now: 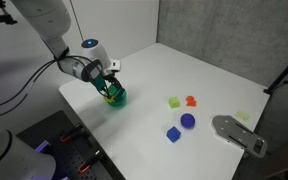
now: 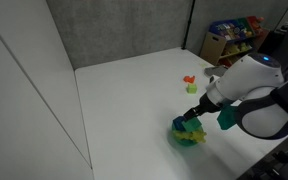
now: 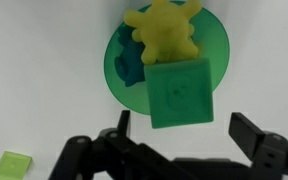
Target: Put the green block in the green bowl
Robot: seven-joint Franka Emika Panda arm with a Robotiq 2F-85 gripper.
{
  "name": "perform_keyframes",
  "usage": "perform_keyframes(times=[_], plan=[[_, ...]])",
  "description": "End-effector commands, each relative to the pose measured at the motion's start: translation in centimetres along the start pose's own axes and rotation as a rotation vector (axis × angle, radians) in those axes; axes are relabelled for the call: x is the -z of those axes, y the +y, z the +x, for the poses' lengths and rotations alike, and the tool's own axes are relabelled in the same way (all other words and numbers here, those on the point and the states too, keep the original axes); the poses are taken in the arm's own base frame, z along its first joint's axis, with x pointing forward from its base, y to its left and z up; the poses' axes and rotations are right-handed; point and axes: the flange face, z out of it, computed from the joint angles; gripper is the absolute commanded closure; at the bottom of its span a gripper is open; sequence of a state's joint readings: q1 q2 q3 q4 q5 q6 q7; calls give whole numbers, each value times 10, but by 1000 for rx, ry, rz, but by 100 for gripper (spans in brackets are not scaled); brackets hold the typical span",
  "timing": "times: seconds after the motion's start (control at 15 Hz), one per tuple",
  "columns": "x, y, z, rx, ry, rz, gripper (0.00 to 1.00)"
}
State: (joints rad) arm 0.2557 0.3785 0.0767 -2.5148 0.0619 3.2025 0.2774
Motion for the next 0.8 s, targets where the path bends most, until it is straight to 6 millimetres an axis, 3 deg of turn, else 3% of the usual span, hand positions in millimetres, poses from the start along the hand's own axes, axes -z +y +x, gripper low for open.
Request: perform_keyframes(times=[0.0,0.27,0.73], plan=[[12,7,9,-6,20,1,0],[40,23,37,-15,44,-18,0],[103,79,117,-84,81,-101,0]])
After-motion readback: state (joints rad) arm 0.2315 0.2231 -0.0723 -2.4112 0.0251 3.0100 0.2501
